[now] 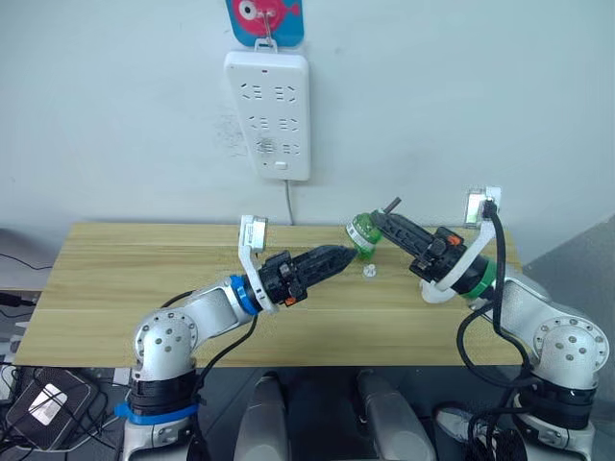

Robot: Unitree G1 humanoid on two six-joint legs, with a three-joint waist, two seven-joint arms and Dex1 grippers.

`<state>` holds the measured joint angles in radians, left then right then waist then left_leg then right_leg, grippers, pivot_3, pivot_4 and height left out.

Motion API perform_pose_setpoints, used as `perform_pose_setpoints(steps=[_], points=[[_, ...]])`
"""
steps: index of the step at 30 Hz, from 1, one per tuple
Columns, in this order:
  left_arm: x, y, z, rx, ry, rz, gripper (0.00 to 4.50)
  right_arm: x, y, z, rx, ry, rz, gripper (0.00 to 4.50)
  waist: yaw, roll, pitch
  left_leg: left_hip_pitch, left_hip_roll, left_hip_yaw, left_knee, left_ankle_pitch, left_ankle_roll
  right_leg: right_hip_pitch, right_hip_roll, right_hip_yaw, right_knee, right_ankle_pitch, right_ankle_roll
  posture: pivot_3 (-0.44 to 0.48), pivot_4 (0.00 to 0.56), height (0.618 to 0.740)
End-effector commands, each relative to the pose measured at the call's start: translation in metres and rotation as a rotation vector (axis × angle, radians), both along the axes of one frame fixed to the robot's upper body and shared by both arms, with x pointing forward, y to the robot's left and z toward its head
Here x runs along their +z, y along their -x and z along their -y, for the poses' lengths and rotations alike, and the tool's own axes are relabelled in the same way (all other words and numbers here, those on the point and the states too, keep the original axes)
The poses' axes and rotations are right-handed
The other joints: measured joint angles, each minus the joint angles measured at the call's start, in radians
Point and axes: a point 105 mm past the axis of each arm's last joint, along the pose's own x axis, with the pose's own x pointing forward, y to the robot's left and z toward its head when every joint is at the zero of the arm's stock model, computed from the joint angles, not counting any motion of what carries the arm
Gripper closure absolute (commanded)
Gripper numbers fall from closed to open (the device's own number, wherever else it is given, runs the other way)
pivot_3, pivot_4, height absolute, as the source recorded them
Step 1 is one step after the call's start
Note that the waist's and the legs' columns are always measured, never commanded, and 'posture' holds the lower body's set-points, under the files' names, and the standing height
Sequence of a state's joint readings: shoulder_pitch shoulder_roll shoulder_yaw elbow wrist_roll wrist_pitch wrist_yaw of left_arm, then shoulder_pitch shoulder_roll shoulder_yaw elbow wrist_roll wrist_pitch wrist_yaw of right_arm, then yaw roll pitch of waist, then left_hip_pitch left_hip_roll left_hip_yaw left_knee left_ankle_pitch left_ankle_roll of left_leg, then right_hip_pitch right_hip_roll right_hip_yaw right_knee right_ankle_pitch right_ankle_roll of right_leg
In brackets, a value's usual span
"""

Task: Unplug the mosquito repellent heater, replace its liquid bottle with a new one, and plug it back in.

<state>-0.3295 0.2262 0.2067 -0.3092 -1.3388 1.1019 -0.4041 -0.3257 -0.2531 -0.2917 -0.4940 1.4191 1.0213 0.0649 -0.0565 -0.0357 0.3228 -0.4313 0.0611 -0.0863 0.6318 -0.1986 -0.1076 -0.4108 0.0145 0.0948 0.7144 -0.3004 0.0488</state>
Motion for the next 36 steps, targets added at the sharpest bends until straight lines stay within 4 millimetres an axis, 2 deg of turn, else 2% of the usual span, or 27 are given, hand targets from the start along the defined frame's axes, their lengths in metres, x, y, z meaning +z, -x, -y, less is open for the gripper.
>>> perform_pose_setpoints(steps=[1, 10, 15, 21, 30, 33, 36], points=[[0.017, 0.002, 0.003, -0.008, 0.088, -0.009, 0.72, 0.014, 0.007, -0.003, 0.028, -0.101, -0.031, 3.7, 0.0, 0.0, -0.002, 0.0, 0.0, 0.0, 0.0, 0.0, 0.0, 0.0, 0.0, 0.0, 0.0, 0.0, 0.0, -0.037, 0.246, 0.735], [0.031, 0.003, 0.008, -0.032, 0.208, -0.076, 0.72, 0.025, 0.007, -0.01, 0.054, -0.204, -0.125, 3.7, 0.0, 0.0, -0.017, 0.0, 0.0, 0.0, 0.0, 0.0, 0.0, 0.0, 0.0, 0.0, -0.001, 0.0, 0.0, -0.037, 0.241, 0.735], [0.029, 0.007, 0.01, -0.059, 0.201, -0.096, 0.72, 0.019, 0.011, -0.012, 0.065, -0.208, -0.145, 3.7, 0.0, 0.0, -0.02, 0.0, 0.0, 0.0, -0.001, 0.0, 0.0, 0.0, 0.001, 0.001, -0.001, 0.0, 0.0, -0.038, 0.239, 0.735], [0.03, 0.003, 0.011, -0.037, 0.212, -0.102, 0.72, 0.013, 0.017, -0.017, 0.086, -0.206, -0.148, 3.7, 0.001, 0.0, -0.02, 0.0, 0.0, 0.001, -0.001, 0.0, 0.0, 0.0, 0.001, 0.001, -0.001, 0.0, 0.0, -0.038, 0.237, 0.735], [0.027, 0.006, 0.014, -0.073, 0.205, -0.108, 0.72, 0.023, 0.019, -0.022, 0.102, -0.216, -0.141, 3.7, 0.001, 0.0, -0.021, 0.0, 0.0, 0.001, -0.001, 0.0, 0.0, 0.0, 0.001, 0.001, -0.002, 0.0, 0.0, -0.041, 0.228, 0.735], [0.027, 0.005, 0.013, -0.073, 0.208, -0.113, 1.32, 0.028, 0.019, -0.024, 0.107, -0.223, -0.141, 3.7, 0.001, 0.0, -0.021, 0.0, 0.0, 0.001, -0.001, 0.0, 0.0, 0.0, 0.001, 0.001, -0.002, 0.0, 0.0, -0.039, 0.229, 0.735], [0.026, 0.004, 0.012, -0.067, 0.214, -0.118, 2.18, 0.031, 0.019, -0.027, 0.115, -0.226, -0.142, 3.7, 0.001, 0.0, -0.021, 0.0, 0.0, 0.001, -0.001, 0.0, 0.0, 0.0, 0.001, 0.001, -0.002, 0.0, 0.0, -0.039, 0.23, 0.735]])
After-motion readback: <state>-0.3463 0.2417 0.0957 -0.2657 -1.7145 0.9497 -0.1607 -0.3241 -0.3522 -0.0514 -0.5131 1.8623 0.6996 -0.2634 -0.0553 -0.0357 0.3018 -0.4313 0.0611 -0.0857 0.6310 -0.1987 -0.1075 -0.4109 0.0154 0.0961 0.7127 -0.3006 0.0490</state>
